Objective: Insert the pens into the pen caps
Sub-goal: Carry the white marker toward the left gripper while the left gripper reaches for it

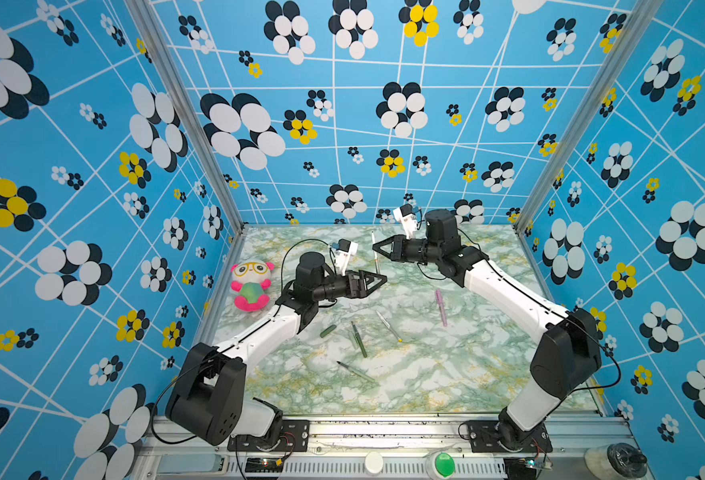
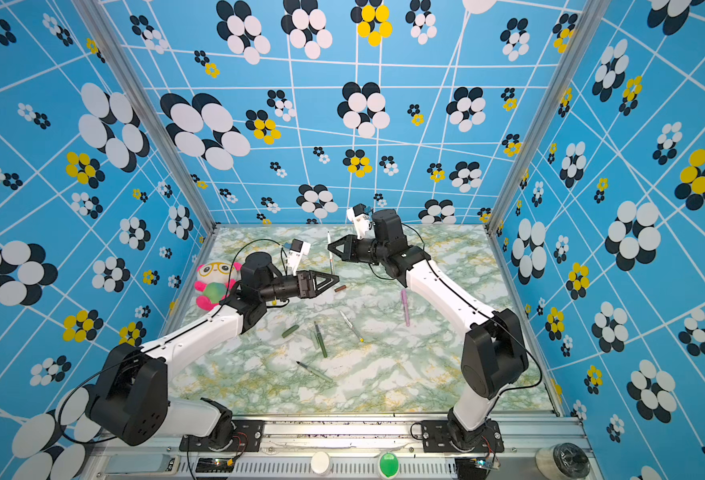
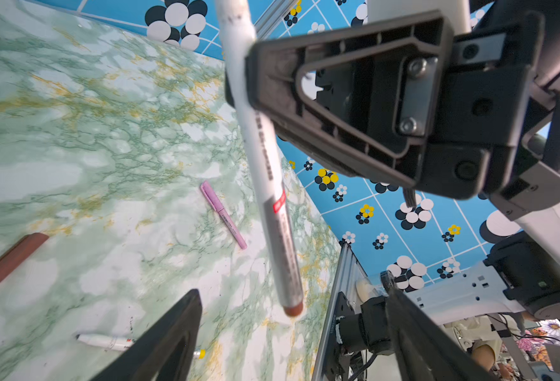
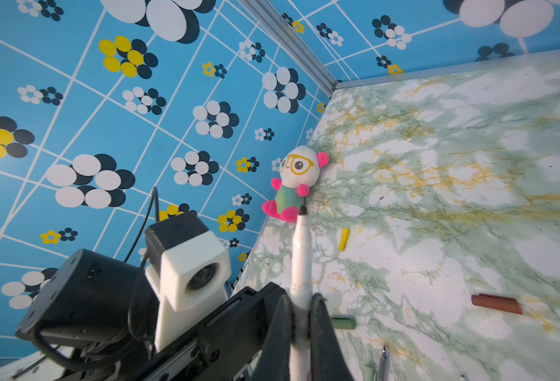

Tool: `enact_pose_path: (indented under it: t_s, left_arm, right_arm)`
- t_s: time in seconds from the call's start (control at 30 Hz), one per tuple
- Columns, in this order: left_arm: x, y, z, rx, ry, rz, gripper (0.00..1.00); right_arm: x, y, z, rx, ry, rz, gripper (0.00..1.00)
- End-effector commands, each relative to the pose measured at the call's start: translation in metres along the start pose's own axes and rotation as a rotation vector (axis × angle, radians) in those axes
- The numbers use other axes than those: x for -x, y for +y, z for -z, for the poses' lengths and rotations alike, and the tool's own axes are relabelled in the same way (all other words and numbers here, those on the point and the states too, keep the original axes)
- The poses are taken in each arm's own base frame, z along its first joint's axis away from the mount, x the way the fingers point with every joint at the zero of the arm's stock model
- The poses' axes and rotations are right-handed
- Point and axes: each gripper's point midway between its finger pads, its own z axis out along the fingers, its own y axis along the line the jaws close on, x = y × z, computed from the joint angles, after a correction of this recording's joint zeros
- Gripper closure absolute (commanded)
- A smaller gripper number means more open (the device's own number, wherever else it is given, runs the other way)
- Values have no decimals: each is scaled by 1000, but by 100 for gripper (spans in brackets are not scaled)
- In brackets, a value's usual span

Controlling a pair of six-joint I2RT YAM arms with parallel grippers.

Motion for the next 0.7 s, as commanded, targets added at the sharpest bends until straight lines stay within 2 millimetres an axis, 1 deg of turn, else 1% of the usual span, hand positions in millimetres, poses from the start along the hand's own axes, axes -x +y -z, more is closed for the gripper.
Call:
enact_pose_path:
  t_s: [0.0, 0.17, 0.3, 0.33, 0.53, 0.6, 0.67]
  left_arm:
    - [20, -19, -5, -59, -33, -22, 14]
    - [26, -19, -9, -60, -32, -17, 25]
    - [26, -15, -11, -53, -32, -5, 39]
    - [25, -15, -12, -54, -30, 1, 41]
    - [21, -14, -12, -53, -22, 9, 50]
    - [20, -14, -11, -51, -20, 7, 56]
    - [20, -14, -11, -50, -19, 5, 64]
  right_arm:
    - [-5, 10, -1, 74, 7, 3, 93]
    - [-7, 11, 1, 83, 1, 5, 93]
    - [-7, 13, 5, 86, -12, 15, 93]
    - [-7, 13, 5, 84, -14, 16, 93]
    - [-5, 14, 7, 89, -38, 19, 93]
    - [-5, 14, 8, 89, -43, 18, 93]
    - [-5, 13, 8, 86, -46, 17, 93]
